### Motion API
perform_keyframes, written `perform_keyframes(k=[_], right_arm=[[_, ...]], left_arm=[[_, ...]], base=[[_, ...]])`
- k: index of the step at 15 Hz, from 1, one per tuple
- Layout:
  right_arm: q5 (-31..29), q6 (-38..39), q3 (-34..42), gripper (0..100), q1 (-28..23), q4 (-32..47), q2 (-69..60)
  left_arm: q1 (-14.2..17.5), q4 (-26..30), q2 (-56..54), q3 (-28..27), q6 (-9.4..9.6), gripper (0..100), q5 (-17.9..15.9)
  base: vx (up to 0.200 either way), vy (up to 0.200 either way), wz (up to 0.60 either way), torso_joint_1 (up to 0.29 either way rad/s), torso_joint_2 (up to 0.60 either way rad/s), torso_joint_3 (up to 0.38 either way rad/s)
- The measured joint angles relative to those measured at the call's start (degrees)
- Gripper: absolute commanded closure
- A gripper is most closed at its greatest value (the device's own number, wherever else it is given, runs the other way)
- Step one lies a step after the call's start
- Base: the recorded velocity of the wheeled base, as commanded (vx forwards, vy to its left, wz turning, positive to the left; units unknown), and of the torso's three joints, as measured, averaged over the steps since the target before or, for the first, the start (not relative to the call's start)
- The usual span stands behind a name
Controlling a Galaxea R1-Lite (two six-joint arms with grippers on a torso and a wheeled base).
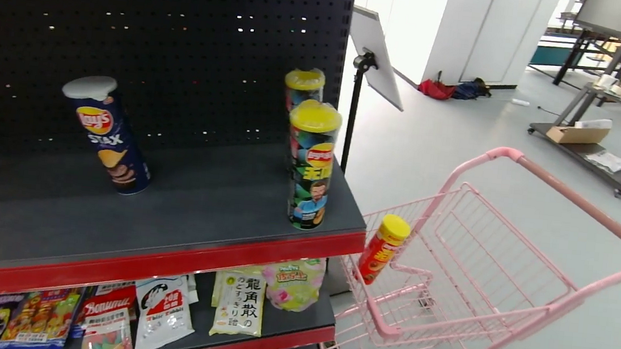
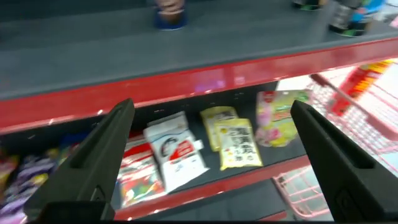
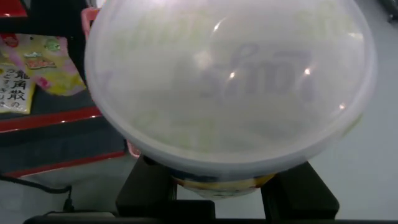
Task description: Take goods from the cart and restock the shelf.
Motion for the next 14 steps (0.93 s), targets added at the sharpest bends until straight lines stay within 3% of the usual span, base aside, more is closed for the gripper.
perform_keyframes(k=[6, 14], right_arm=[[0.4, -1.5, 2.7, 100, 0.2, -1.5, -4.8], [6.4, -1.5, 8.9, 100, 4.2, -1.3, -21.0]], left_arm=[[0.0, 0.0, 0.0, 0.0, -0.02, 0, 0.0], [0.0, 0.0, 0.0, 0.0, 0.0, 0, 0.0]], base=[[0.0, 0.0, 0.1, 0.0, 0.0, -0.001], [0.0, 0.2, 0.0, 0.002, 0.0, 0.001]])
